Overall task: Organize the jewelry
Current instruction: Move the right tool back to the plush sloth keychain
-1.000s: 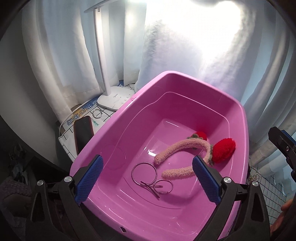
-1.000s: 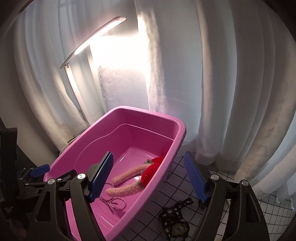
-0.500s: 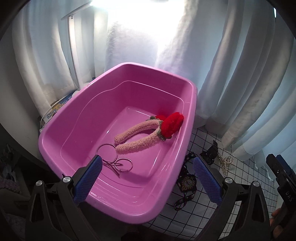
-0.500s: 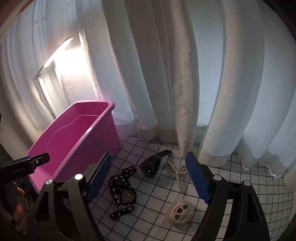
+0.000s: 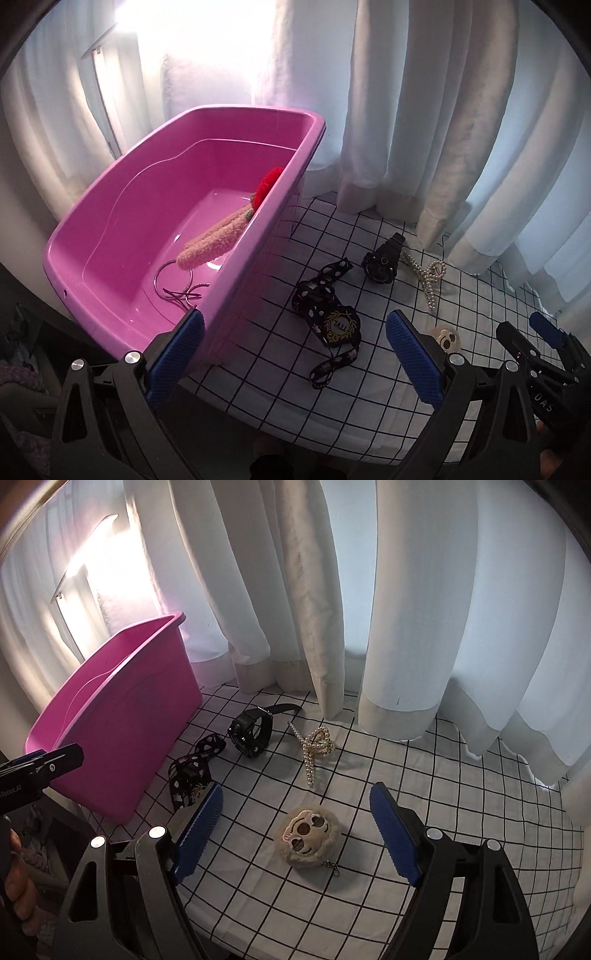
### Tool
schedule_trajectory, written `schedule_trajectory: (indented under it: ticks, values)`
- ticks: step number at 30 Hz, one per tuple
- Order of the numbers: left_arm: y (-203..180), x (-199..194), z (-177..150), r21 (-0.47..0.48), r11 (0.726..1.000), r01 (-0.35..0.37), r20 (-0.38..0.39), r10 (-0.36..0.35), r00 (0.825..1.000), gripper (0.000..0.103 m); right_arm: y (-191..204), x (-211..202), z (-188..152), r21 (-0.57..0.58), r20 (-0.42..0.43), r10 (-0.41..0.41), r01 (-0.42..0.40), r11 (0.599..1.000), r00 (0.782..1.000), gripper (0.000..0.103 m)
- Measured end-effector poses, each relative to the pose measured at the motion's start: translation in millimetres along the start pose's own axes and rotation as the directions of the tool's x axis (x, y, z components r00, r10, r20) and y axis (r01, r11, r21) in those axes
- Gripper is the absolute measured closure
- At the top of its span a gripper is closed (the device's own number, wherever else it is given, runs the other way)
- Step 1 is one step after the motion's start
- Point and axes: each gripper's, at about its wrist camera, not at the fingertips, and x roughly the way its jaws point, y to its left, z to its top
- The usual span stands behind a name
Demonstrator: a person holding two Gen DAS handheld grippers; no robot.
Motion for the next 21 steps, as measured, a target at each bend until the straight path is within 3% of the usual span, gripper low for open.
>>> schedule_trajectory:
  ticks: [3,12,21]
  values:
    - [-10.3,5.9,-5.7,-0.024,0.999,0.047,-0.034,-0.048,0.998,0.006,-3.7,10.6,-9.4,0.003,-0.026,0.013,-0.013,1.0,1.0,0.025]
    - [-44.6,42.8,-25.8,0.031,0.997,0.066,-0.089,-0.063,0.994,0.006,-15.6,41.7,-29.4,0.02,-0.074,0.05,-0.049,0.999,0.996,0.025]
    - [-51.1,94.7,-40.4,0.059,0.996,0.07,-0.137,-0.061,0.989,0.006,-17.6,87.1,-44.5,0.026,-0.154,0.025,-0.022,0.999,0.988,0.025]
